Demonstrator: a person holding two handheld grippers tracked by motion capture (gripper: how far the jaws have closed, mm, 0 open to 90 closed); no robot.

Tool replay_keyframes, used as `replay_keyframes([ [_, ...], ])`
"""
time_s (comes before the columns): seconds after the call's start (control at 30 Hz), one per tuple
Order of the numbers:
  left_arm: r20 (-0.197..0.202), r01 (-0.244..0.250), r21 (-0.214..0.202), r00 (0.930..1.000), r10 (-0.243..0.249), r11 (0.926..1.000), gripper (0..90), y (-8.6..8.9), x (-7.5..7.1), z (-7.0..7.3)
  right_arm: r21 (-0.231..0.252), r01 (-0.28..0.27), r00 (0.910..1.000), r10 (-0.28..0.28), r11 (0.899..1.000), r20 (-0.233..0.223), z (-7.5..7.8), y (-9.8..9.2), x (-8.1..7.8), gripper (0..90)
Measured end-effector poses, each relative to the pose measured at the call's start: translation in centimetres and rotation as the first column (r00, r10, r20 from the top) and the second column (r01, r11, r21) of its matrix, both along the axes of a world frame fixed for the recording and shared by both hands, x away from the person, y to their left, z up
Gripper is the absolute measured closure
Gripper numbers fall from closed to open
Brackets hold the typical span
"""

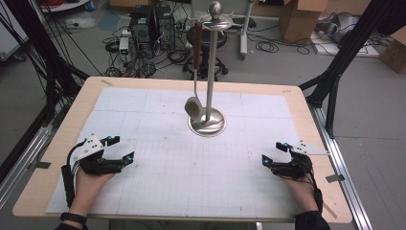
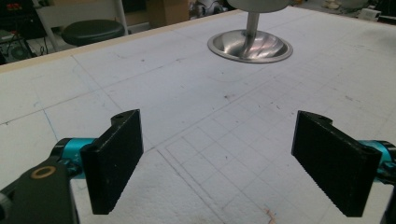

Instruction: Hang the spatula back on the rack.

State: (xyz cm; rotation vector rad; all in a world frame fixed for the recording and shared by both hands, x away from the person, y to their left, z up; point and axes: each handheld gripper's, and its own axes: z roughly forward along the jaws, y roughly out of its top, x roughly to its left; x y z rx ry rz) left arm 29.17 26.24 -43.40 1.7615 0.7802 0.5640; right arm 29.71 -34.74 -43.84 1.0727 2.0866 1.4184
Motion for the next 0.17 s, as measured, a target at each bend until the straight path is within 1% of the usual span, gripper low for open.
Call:
replay_keyframes([
  [0.17,-0.002,-0.010,0.005,0.9999,0.010,0.9999,17.3,0.03,0.07,-0.06,0.001,-0.001,1.0000,0.001,1.000,-0.005,-0.02,-0.02,0.04,15.6],
])
